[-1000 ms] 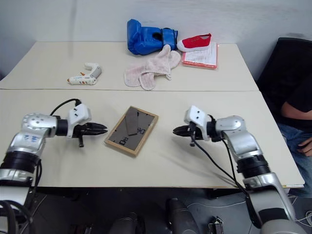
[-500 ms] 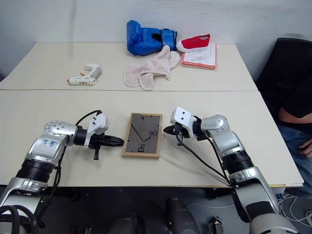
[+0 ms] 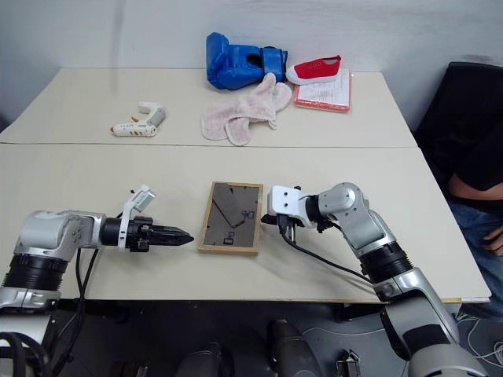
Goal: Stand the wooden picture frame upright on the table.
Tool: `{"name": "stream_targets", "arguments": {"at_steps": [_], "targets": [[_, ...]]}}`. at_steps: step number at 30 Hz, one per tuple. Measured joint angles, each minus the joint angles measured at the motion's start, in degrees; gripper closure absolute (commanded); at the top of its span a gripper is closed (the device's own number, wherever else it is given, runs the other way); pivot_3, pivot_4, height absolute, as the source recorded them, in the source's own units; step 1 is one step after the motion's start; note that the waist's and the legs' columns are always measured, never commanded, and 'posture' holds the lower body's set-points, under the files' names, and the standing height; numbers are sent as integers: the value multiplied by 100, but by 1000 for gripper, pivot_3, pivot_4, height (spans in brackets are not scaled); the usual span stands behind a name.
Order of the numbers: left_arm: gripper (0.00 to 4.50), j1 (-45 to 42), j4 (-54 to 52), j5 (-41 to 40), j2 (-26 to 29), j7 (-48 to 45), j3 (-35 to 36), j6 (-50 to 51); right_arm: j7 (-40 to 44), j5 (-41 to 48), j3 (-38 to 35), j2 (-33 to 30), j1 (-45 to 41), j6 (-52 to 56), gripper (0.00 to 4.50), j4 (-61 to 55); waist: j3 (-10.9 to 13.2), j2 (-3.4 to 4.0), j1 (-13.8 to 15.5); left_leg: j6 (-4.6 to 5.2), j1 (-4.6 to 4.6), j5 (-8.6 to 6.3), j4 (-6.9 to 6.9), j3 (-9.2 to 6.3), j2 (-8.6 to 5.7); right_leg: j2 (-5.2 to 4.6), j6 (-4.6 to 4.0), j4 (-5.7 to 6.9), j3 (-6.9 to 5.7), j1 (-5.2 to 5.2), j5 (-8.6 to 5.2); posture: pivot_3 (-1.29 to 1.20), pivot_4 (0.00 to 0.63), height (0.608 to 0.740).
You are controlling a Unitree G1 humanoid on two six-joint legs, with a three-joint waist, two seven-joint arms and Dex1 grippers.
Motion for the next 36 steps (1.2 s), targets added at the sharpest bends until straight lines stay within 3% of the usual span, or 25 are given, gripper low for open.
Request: {"name": "stream_targets", "arguments": {"at_steps": [2,10,18,21,28,30,33,36], "targets": [[47,-20,-66,-133,-61,70,29,131,-33,-100,54,0,9,-59,4500,2,0,0,5,-1,0,0,5,0,0,-1,0,-2,0,0,0,0,150,740],[17,-190,-272,-213,-373,363,-225,274,-147,-310,59,14,16,-212,4500,12,-4,4,19,-1,5,-1,13,0,-3,-3,0,-3,0,6,0,0,150,740],[17,-457,-256,-291,-1155,886,-180,626,-237,-384,58,117,47,-204,4500,40,-17,17,78,5,6,-4,22,-4,-7,-8,0,-4,0,13,0,0,150,740],[585,-514,-205,-426,-1297,1042,-72,886,-241,-383,58,117,64,-197,4500,24,-17,17,61,4,2,-4,22,-4,-6,-7,0,-3,-1,9,0,0,150,740],[2784,-513,-235,-745,-1187,1114,151,1074,-256,-282,23,104,253,-57,4500,-220,-15,17,-23,-10,2,1,22,-4,-3,-3,0,8,0,1,0,0,150,740],[3224,-513,-276,-863,-1106,1104,309,1080,-255,-135,-98,86,367,135,4500,-409,-15,16,-19,-10,1,2,22,-4,-2,-3,0,8,0,0,0,0,150,740],[3229,-501,-408,-943,-1012,1130,508,1040,-160,315,-459,-67,513,798,3936,-846,-14,17,13,-9,-2,1,22,-5,-3,-3,0,7,0,1,0,0,150,740],[3229,-457,-611,-1097,-1001,1195,716,1044,137,963,-920,-442,520,1730,2960,-1475,-14,17,35,-6,-4,-1,22,-10,-2,-4,0,1,-4,3,0,0,150,740]]}}
